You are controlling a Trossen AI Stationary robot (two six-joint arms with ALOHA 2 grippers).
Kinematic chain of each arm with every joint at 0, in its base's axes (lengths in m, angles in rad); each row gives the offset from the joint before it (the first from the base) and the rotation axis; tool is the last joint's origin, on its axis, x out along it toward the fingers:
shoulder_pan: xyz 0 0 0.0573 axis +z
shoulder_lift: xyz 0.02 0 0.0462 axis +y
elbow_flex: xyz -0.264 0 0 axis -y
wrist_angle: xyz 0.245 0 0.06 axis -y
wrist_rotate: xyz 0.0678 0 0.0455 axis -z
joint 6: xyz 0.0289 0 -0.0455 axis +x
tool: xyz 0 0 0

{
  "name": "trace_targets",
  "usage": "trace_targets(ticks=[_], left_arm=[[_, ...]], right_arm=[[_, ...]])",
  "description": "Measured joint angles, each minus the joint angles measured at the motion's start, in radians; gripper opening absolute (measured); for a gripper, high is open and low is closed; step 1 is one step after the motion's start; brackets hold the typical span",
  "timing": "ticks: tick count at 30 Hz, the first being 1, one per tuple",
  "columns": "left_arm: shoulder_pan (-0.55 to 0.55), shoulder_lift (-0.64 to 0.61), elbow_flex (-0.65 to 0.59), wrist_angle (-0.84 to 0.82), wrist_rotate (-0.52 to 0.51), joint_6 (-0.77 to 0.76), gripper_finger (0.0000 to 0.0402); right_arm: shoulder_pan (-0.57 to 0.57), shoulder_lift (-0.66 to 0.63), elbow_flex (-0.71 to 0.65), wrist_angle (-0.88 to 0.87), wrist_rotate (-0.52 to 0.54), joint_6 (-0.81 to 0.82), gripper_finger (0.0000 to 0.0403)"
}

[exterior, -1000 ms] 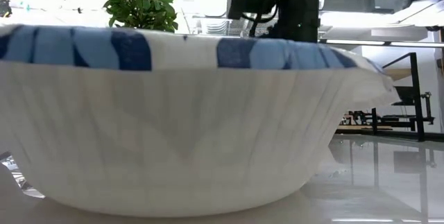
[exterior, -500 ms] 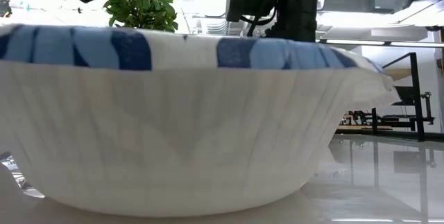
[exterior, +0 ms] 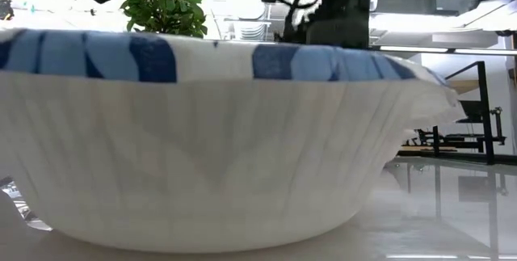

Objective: Place and stack bowls onto a shelf
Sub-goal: Put the top right white bowl on the shelf

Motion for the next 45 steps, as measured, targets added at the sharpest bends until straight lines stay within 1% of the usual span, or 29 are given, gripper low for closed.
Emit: trace_targets(ticks=[3, 6, 9, 13, 17, 19, 22, 26, 30, 33, 37, 40, 42, 45], left_arm=[[0.000, -0.001, 0.000, 0.000, 0.000, 0.005, 0.0202], [0.000, 0.000, 0.000, 0.000, 0.000, 0.005, 0.0202], [0.000, -0.001, 0.000, -0.001, 0.000, 0.005, 0.0202], [0.000, -0.001, 0.000, -0.003, 0.000, 0.005, 0.0202], [0.000, -0.001, 0.000, -0.007, 0.000, 0.005, 0.0202], [0.000, 0.000, 0.000, -0.007, 0.000, 0.005, 0.0202], [0.000, 0.000, 0.000, -0.007, -0.004, 0.006, 0.0202], [0.000, 0.000, 0.000, -0.007, -0.023, 0.014, 0.0202], [0.000, 0.000, 0.000, -0.006, -0.037, 0.015, 0.0202], [0.000, 0.000, 0.000, -0.006, -0.066, 0.015, 0.0202], [0.000, 0.000, 0.000, -0.006, -0.089, 0.006, 0.0202], [0.000, 0.000, 0.000, -0.006, -0.089, -0.012, 0.0202], [0.000, -0.001, 0.000, -0.006, -0.088, -0.026, 0.0202], [0.000, 0.000, 0.000, -0.006, -0.085, -0.047, 0.0202]], right_arm=[[0.013, -0.007, 0.051, -0.051, -0.014, -0.007, 0.0022], [0.019, -0.042, 0.100, -0.081, -0.043, -0.019, 0.0022], [0.017, -0.120, 0.138, -0.104, -0.082, -0.019, 0.0022], [0.014, -0.257, 0.179, -0.124, -0.152, 0.001, 0.0022], [0.012, -0.398, 0.205, -0.184, -0.154, 0.044, 0.0022], [0.006, -0.465, 0.210, -0.246, -0.122, 0.084, 0.0022], [-0.004, -0.537, 0.211, -0.369, 0.002, 0.147, 0.0022], [-0.029, -0.581, 0.209, -0.485, 0.137, 0.158, 0.0022], [-0.081, -0.589, 0.210, -0.521, 0.266, 0.090, 0.0022], [-0.133, -0.559, 0.210, -0.522, 0.319, -0.048, 0.0022], [-0.204, -0.482, 0.210, -0.521, 0.307, -0.267, 0.0022], [-0.244, -0.430, 0.208, -0.521, 0.295, -0.388, 0.0022], [-0.266, -0.403, 0.208, -0.521, 0.295, -0.428, 0.0022], [-0.300, -0.393, 0.191, -0.517, 0.296, -0.446, 0.0022]])
